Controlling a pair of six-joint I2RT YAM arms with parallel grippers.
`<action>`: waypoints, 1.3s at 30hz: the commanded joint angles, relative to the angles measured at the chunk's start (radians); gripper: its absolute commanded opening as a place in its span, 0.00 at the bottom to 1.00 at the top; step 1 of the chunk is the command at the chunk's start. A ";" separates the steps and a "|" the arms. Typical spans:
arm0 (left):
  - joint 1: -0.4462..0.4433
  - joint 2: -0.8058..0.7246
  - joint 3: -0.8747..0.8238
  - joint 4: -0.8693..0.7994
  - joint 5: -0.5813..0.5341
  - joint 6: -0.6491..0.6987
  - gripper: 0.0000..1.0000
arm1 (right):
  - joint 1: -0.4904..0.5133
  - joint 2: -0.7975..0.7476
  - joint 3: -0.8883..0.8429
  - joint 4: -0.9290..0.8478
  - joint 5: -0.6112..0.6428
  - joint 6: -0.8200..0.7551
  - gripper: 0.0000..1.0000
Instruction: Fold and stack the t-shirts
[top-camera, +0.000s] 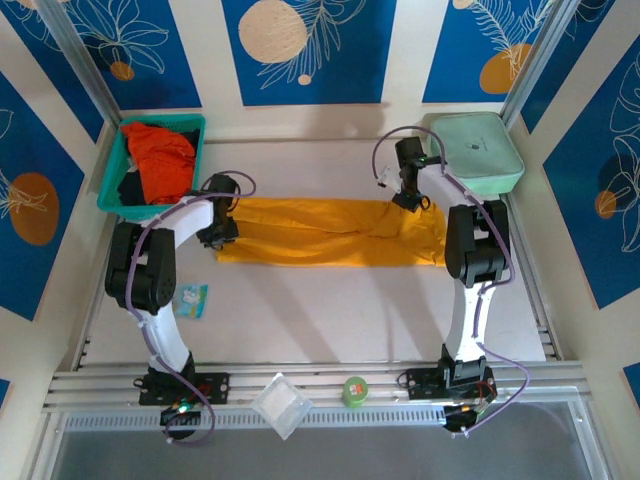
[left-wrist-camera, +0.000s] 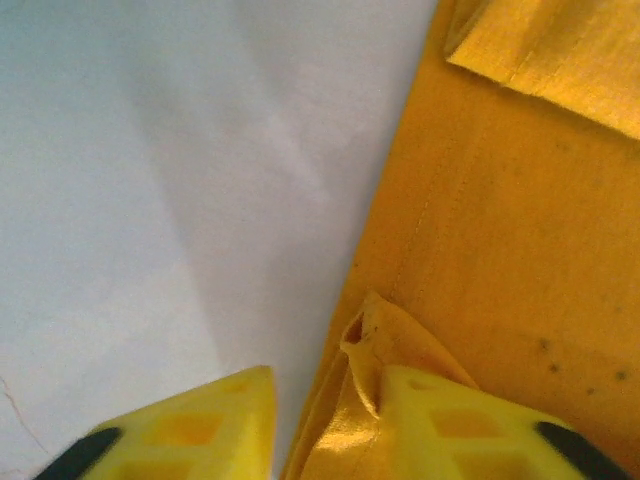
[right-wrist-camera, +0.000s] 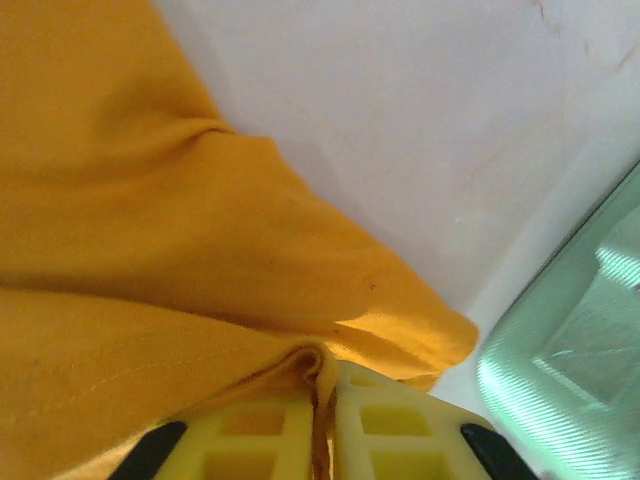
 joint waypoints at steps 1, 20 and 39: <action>0.011 -0.010 -0.009 -0.006 -0.016 0.000 0.49 | -0.016 0.012 0.053 -0.060 -0.047 0.235 0.18; -0.001 -0.384 -0.088 0.027 0.129 0.110 0.99 | -0.040 -0.261 -0.271 -0.159 -0.603 1.160 0.36; -0.001 -0.476 -0.122 -0.018 0.123 0.121 1.00 | 0.009 -0.126 -0.270 -0.048 -0.446 1.248 0.51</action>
